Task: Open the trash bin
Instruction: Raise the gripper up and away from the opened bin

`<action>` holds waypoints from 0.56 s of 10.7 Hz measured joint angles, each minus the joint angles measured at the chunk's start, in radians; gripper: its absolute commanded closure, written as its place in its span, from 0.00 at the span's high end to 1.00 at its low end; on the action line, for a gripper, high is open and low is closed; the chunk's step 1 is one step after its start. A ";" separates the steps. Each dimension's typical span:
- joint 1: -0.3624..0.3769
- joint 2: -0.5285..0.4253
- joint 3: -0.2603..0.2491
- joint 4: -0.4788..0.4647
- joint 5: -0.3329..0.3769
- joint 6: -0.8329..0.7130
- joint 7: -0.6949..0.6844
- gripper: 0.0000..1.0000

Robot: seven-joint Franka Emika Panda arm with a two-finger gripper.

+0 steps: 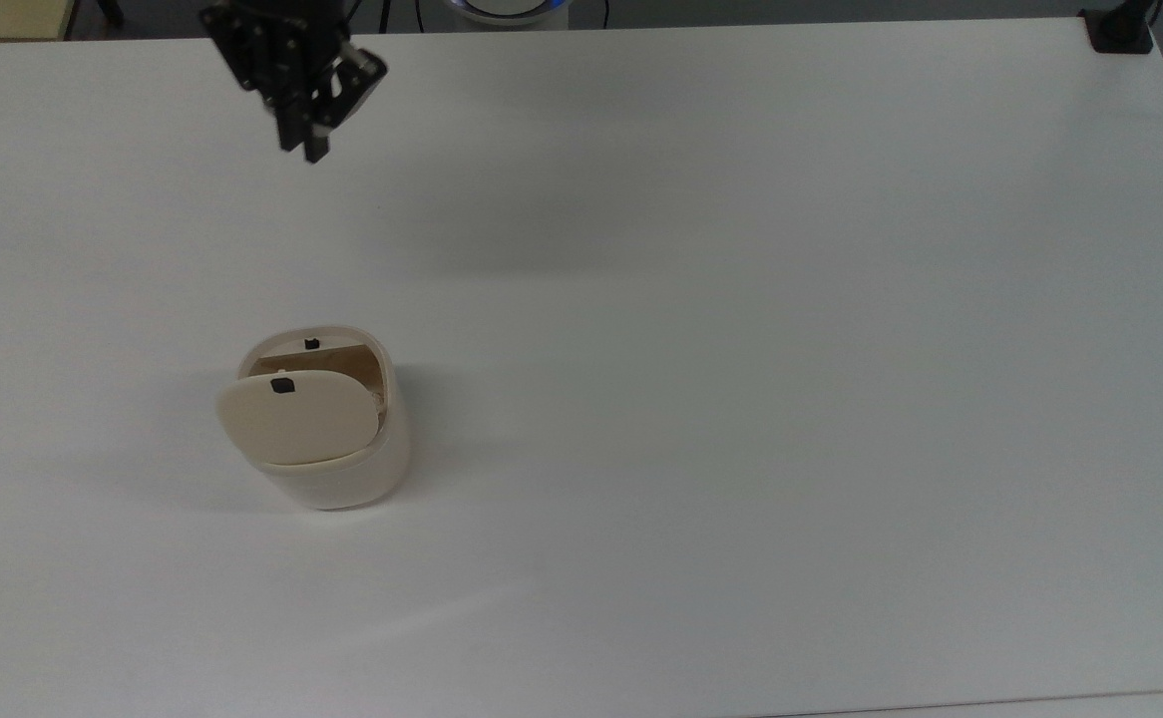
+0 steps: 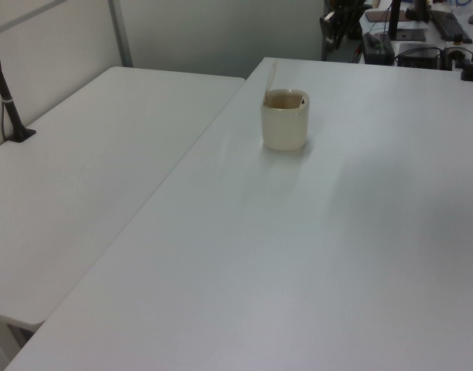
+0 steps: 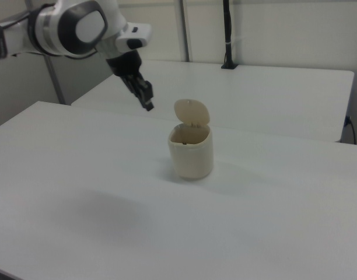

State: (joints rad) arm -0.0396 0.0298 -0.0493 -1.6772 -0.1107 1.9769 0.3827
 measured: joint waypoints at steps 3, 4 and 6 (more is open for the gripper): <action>0.037 -0.052 0.000 -0.001 0.082 -0.119 -0.068 1.00; 0.042 -0.058 -0.001 -0.004 0.118 -0.147 -0.145 1.00; 0.042 -0.056 -0.003 -0.016 0.137 -0.157 -0.292 1.00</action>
State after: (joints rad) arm 0.0024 -0.0264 -0.0518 -1.6933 0.0261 1.8194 0.0908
